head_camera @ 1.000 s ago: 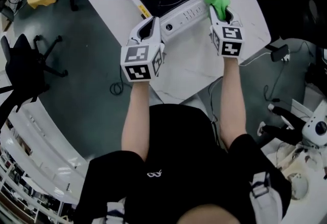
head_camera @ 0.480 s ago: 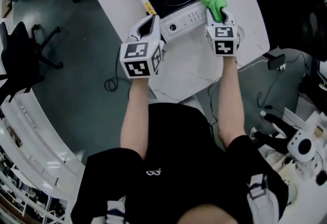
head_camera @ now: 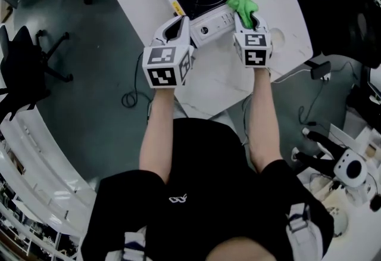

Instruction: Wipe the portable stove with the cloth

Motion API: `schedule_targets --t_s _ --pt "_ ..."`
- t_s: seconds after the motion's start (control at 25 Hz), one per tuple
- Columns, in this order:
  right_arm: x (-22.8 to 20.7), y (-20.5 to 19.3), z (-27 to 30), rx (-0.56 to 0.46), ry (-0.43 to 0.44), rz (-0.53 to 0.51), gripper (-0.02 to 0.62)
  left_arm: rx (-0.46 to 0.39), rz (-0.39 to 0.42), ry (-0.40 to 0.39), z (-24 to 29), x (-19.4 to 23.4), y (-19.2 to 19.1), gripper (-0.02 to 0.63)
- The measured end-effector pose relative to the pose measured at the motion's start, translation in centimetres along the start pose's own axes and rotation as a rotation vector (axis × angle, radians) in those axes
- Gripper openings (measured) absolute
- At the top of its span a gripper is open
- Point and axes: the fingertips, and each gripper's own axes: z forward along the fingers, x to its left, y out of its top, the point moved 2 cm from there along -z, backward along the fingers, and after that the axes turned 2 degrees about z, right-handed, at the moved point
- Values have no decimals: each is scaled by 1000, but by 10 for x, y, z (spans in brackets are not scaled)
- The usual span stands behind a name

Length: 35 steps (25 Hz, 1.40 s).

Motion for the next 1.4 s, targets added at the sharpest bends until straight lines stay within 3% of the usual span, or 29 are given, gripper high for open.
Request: schedule_targets --t_s 1.08,1.4 --pt "77 -7 -28 59 -9 31 63 -44 18 -82 -39 16 22 -3" --pt "121 -5 -37 50 138 0 67 -53 12 -58 -53 15 15 -3"
